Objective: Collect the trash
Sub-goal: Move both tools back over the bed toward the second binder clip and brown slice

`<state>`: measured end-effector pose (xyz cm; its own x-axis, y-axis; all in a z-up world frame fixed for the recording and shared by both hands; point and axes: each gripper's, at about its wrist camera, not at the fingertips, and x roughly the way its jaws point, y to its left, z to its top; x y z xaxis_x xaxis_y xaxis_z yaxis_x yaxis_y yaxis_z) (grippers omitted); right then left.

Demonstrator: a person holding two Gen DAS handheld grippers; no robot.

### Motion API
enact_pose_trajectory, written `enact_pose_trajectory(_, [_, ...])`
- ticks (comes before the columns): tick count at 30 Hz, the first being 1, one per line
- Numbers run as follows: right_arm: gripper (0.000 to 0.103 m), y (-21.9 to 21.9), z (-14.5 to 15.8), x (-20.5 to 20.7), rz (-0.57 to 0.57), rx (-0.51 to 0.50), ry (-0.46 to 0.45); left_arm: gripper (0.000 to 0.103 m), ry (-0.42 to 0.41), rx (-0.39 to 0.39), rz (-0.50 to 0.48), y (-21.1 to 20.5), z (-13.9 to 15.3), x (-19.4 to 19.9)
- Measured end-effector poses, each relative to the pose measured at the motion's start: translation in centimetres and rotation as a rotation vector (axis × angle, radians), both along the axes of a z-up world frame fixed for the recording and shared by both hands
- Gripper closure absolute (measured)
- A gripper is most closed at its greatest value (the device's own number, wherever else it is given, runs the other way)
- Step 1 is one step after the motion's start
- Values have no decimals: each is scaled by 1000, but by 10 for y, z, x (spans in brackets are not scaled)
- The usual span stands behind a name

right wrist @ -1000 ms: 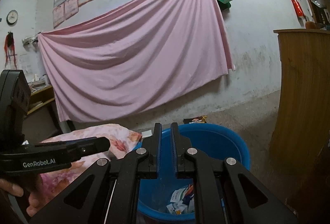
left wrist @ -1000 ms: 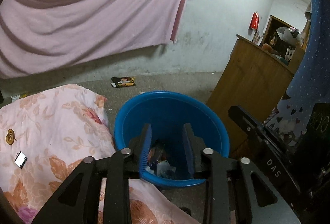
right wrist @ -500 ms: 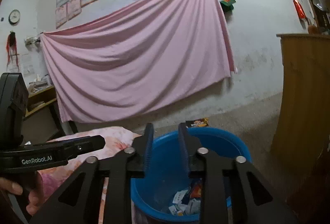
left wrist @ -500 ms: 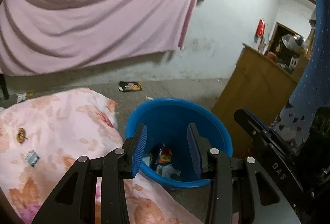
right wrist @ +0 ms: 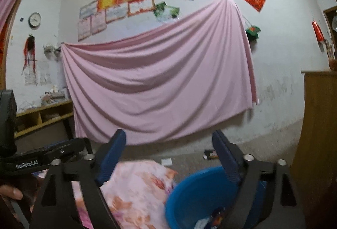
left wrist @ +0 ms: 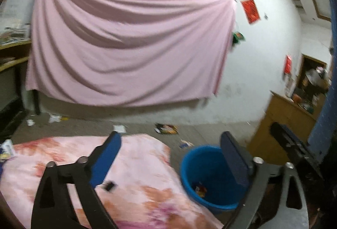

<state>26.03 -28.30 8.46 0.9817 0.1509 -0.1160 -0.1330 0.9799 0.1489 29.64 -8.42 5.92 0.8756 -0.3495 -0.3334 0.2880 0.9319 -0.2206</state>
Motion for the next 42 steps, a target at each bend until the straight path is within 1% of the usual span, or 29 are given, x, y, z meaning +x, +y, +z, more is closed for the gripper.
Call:
enact_pose_trajectory(1, [11, 6, 4, -1, 8, 0, -13, 2, -11, -1, 30, 10, 2, -3])
enact_pose_trajectory(2, [2, 12, 7, 0, 16, -1, -23, 2, -25, 1, 71, 23, 4, -7])
enact_pose_trajectory(3, [0, 17, 10, -1, 19, -1, -31, 2, -36, 3, 97, 33, 5, -10])
enact_pose_trajectory(6, [0, 35, 15, -2, 46, -3, -72, 2, -62, 8, 176, 63, 8, -20])
enact_pose_trajectory(10, [0, 63, 16, 0, 101, -17, -102, 2, -100, 21, 249, 100, 7, -35])
enact_pose_trajectory(14, [0, 87, 11, 3, 149, -26, -113, 2, -153, 58, 303, 122, 3, -49])
enact_pose_trajectory(18, [0, 113, 2, 8, 203, -43, -123, 2, -225, 98, 382, 140, -4, -59])
enact_pose_trajectory(22, [0, 132, -8, 14, 236, -75, -115, 2, -253, 126, 404, 148, -15, -56])
enact_pose_trajectory(26, [0, 145, -20, 27, 250, -110, -53, 2, -212, 152, 393, 153, -28, -44])
enact_pose_trajectory(29, [0, 148, -30, 37, 271, -116, 7, 2, -156, 170, 386, 155, -36, -28])
enact_pose_trajectory(33, [0, 149, -44, 58, 287, -136, 132, 2, -60, 168, 368, 159, -51, -6])
enact_pose_trajectory(36, [3, 150, -54, 73, 302, -146, 226, 2, 13, 170, 364, 161, -61, 9])
enact_pose_trajectory(39, [10, 158, -68, 87, 327, -197, 326, 2, 81, 173, 354, 163, -73, 24])
enact_pose_trajectory(41, [24, 167, -80, 96, 371, -240, 406, 2, 118, 199, 360, 161, -82, 32])
enact_pose_trajectory(42, [26, 172, -86, 100, 400, -257, 443, 2, 142, 217, 342, 160, -87, 38])
